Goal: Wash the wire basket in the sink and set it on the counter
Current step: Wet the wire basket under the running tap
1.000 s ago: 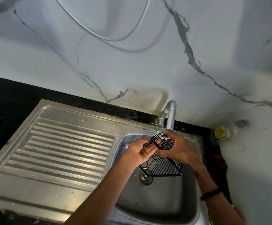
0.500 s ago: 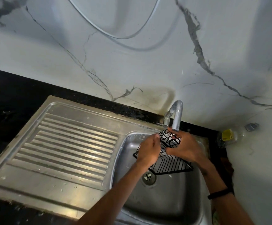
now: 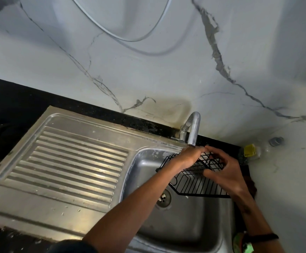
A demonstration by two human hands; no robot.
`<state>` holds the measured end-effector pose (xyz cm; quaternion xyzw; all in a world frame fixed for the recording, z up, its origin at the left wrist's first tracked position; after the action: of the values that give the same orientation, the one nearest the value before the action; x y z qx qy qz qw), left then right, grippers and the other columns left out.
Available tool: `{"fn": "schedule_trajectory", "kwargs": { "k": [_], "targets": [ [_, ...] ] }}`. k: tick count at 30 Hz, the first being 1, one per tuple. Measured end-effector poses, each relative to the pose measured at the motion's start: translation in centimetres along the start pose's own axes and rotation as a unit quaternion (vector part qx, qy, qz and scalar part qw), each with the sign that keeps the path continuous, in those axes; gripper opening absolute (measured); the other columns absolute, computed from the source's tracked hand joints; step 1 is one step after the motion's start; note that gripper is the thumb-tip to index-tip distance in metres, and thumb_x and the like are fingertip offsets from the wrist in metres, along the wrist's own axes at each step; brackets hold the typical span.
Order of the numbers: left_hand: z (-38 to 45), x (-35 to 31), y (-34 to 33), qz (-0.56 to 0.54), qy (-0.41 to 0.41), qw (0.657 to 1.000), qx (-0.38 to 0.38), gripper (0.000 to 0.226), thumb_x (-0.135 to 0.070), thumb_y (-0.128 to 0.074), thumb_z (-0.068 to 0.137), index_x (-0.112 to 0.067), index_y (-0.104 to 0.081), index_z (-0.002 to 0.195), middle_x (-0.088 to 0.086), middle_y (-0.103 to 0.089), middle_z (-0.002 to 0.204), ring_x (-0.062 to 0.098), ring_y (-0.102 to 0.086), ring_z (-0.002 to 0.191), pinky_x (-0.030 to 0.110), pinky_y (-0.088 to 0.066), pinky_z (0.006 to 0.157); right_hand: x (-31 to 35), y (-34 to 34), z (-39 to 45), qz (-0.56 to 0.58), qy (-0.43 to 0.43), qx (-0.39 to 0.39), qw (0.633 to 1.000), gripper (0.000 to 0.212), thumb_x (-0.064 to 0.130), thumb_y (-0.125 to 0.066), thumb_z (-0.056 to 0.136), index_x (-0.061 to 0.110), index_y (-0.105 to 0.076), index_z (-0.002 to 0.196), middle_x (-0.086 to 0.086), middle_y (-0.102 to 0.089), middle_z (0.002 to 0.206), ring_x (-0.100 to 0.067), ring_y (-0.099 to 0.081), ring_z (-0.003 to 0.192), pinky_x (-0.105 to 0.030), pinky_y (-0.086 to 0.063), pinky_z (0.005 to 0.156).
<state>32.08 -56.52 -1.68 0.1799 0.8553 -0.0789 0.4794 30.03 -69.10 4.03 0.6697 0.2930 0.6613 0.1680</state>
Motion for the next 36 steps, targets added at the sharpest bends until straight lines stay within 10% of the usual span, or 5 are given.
{"fn": "schedule_trajectory", "kwargs": {
  "k": [6,11,23,31,36],
  "targets": [
    [0.8,0.3,0.6,0.112,-0.037,0.992,-0.032,0.041,-0.034,-0.021,0.114,-0.013,-0.05,0.095,-0.01,-0.026,0.078,0.013,-0.038,0.081,0.042,-0.043,0.089,0.6,0.8,-1.1,0.065,0.038,-0.019,0.997,0.07,0.001,-0.082,0.06,0.035,-0.069,0.119,0.012,-0.063,0.135,-0.007,-0.057,0.128,-0.043,-0.05,0.108],
    [3.6,6.3,4.0,0.122,0.042,0.986,-0.107,0.07,-0.068,-0.017,0.103,-0.026,-0.046,0.152,0.008,-0.046,0.158,0.033,-0.04,0.147,0.061,-0.02,0.123,0.6,0.9,-1.8,0.114,0.064,0.002,0.991,0.074,0.05,-0.091,0.049,0.02,-0.073,0.114,0.008,-0.062,0.14,-0.009,-0.051,0.137,-0.039,-0.043,0.113],
    [-1.0,12.9,10.2,-0.165,0.173,0.961,-0.142,0.058,-0.046,-0.056,0.103,-0.011,-0.05,0.149,0.017,-0.051,0.152,0.036,-0.054,0.133,0.039,-0.052,0.093,-1.0,-1.4,0.1,0.17,0.074,0.007,0.983,0.069,-0.031,-0.058,0.073,0.015,-0.07,0.123,0.002,-0.06,0.145,-0.015,-0.048,0.142,-0.023,-0.045,0.109],
    [-4.4,17.2,9.9,-0.293,0.145,0.917,-0.231,0.042,-0.031,-0.055,0.106,-0.023,-0.045,0.147,0.004,-0.051,0.132,0.027,-0.049,0.133,0.039,-0.044,0.107,-0.9,-4.4,0.7,0.083,0.047,-0.026,0.995,0.08,-0.028,-0.052,0.074,0.023,-0.066,0.133,0.011,-0.063,0.139,0.003,-0.054,0.13,-0.013,-0.04,0.109],
    [-6.6,21.2,7.6,-0.374,0.204,0.875,-0.229,0.017,-0.027,-0.055,0.104,-0.012,-0.062,0.1,0.006,-0.06,0.083,0.021,-0.058,0.076,0.036,-0.049,0.075,-0.5,-6.7,1.3,0.083,0.069,0.019,0.994,0.057,-0.02,-0.059,0.087,0.022,-0.073,0.123,0.01,-0.066,0.135,-0.002,-0.057,0.131,-0.023,-0.04,0.114]
  ]
}}
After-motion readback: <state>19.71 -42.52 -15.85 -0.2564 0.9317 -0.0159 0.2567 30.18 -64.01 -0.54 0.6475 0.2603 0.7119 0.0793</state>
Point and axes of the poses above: each hand's wrist, its own z-axis towards the middle knuckle, its own y-axis out of the back of the hand, x = y × z, the point moved 7 cm from there along z, towards the middle knuckle
